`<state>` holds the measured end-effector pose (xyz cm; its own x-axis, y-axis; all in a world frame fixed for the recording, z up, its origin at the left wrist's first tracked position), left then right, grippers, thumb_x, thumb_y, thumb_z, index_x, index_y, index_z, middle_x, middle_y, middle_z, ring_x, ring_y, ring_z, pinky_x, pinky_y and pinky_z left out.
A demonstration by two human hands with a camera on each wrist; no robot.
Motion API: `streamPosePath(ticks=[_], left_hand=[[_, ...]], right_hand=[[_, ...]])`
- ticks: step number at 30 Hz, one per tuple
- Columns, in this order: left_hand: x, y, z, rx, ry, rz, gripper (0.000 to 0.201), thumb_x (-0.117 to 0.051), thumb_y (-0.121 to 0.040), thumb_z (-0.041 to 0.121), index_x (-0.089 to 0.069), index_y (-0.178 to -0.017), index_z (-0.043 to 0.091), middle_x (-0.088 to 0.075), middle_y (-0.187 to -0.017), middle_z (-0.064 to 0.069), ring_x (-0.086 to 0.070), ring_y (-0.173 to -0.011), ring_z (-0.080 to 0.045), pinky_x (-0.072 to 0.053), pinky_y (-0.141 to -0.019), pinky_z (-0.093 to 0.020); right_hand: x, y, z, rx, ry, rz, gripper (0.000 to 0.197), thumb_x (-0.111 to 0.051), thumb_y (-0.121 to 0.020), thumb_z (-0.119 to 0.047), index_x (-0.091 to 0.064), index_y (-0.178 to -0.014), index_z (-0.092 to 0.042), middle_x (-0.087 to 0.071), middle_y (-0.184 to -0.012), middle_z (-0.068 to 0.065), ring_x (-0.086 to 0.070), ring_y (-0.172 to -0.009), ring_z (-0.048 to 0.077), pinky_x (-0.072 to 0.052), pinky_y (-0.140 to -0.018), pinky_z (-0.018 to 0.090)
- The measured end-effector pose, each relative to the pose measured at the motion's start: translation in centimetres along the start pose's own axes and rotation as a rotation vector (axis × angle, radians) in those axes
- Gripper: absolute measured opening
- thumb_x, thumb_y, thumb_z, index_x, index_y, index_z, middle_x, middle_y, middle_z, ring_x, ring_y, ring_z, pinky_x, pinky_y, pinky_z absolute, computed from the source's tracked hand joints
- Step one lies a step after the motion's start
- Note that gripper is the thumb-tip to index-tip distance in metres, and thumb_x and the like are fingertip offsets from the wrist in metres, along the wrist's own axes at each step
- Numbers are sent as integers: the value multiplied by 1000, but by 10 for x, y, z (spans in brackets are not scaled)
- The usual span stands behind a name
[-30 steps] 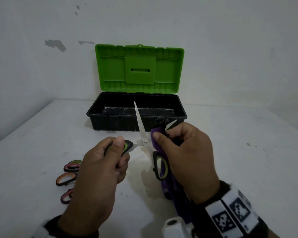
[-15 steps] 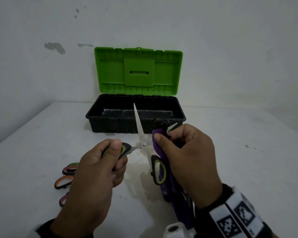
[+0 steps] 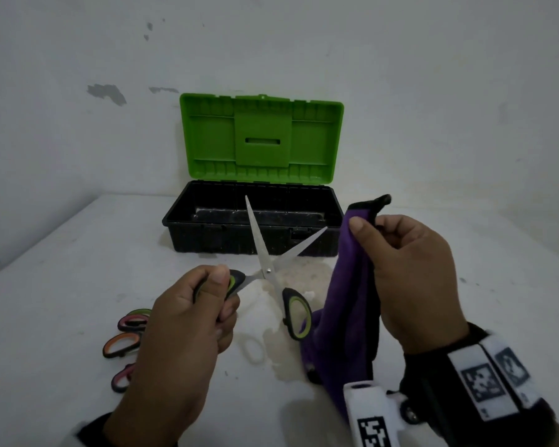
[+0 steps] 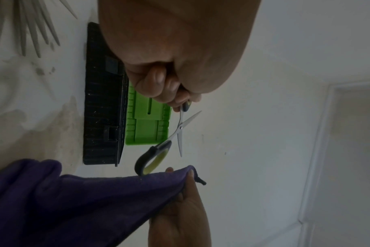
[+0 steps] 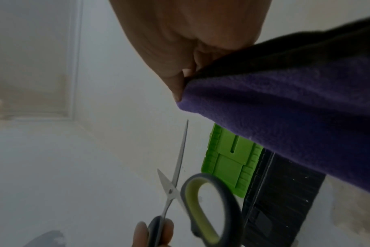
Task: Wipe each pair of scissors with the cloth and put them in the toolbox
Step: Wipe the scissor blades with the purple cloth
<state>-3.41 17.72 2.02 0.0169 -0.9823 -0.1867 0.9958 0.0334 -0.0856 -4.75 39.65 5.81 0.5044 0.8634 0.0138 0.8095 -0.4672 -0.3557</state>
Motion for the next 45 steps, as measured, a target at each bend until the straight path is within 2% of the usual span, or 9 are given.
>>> streamPosePath(ticks=[6,12,16,21,26,32,35,39,45], left_hand=[[-5,3,5,-227,-306,90,27,-48,-93,40,-63,-81,22,-52,-53,9,-45,-47,-2,-37,-50,-22],[-9,10,10,-400,-461,110,30,-41,-87,48,-59,-78,25,-56,-56,19,-51,-51,2,-40,-49,-11],[-3,10,9,-416,-476,111,31,-41,-86,49,-60,-81,25,-58,-60,13,-52,-54,-4,-40,-50,-18],[-2,7,10,-449,-473,97,34,-43,-94,56,-59,-81,29,-56,-59,13,-50,-52,-4,-38,-50,-20],[1,8,12,-353,-314,52,28,-48,-88,48,-61,-77,26,-50,-54,3,-42,-49,-8,-37,-47,-30],[2,5,10,-253,-280,34,28,-48,-86,48,-60,-74,25,-45,-52,5,-37,-49,-10,-33,-47,-31],[2,0,8,-117,-115,36,31,-50,-92,37,-59,-67,21,-40,-54,-2,-29,-45,-12,-25,-43,-25],[2,-5,11,81,200,14,35,-50,-95,25,-51,-62,13,-36,-53,-2,-23,-40,-9,-20,-34,-16],[-4,-5,12,185,314,-8,30,-49,-97,23,-53,-70,11,-36,-53,-1,-24,-38,-7,-20,-31,-14]], right_hand=[[-23,24,-10,145,266,-174,15,-79,-79,-28,-66,-75,-22,-70,-66,-7,-62,-56,1,-51,-54,16],[-38,28,-3,143,308,-136,21,-80,-77,-32,-63,-69,-24,-68,-63,-8,-64,-57,5,-52,-54,19],[-29,13,0,56,240,-69,24,-82,-76,-30,-64,-64,-20,-69,-59,-4,-61,-50,8,-51,-51,26],[-39,27,-8,51,177,-171,24,-83,-75,-29,-63,-64,-21,-70,-61,-2,-63,-51,11,-51,-50,26],[-26,6,0,35,139,-64,27,-83,-74,-27,-62,-59,-19,-70,-62,-1,-62,-52,13,-51,-53,29],[-17,-8,9,30,188,-48,23,-82,-75,-30,-67,-64,-17,-69,-60,2,-61,-51,13,-51,-52,29],[-8,-9,5,54,153,-22,20,-81,-76,-31,-68,-69,-18,-71,-62,0,-61,-52,11,-49,-53,29],[-13,10,-6,147,71,-160,19,-83,-74,-19,-65,-70,-22,-72,-65,-3,-63,-54,7,-51,-53,23],[-26,26,-6,224,49,-236,23,-86,-69,-15,-64,-67,-22,-73,-65,-4,-67,-55,11,-55,-54,23]])
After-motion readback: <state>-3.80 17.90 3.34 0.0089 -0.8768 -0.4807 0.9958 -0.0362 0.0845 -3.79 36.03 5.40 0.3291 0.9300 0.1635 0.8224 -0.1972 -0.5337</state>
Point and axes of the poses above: each hand's wrist, its own y-axis away from the middle knuckle, its own x-axis out of the back of the hand, z = x × y, the point moved 2 cm from there along -y, towards the middle knuckle
